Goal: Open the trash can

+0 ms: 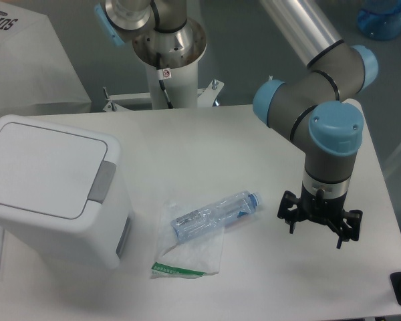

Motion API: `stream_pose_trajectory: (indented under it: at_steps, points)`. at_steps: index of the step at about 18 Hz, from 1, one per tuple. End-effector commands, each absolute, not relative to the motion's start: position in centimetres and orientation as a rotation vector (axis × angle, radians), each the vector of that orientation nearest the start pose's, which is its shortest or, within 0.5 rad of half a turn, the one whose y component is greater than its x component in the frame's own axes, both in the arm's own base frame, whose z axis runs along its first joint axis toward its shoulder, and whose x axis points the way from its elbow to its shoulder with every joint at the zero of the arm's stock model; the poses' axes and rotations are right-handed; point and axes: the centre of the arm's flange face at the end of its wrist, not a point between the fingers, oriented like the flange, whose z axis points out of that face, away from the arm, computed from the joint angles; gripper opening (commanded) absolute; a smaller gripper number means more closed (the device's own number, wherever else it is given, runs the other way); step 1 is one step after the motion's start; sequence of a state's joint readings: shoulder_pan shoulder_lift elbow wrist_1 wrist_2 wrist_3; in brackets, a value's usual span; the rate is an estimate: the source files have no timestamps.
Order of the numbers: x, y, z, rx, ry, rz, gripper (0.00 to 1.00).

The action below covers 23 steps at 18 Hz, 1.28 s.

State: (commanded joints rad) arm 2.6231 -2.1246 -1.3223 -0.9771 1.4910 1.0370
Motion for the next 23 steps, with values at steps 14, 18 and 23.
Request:
stream_pose_trajectory:
  at_steps: [14, 18, 23]
  points:
    - [-54.1, 48.6, 34.0, -2.857, -0.084, 0.246, 1.0]
    - [-52.5, 49.9, 35.1, -2.812, -0.112, 0.21, 1.0]
    - [-48.9, 52.6, 36.3, -2.779, -0.122, 0.159, 1.0]
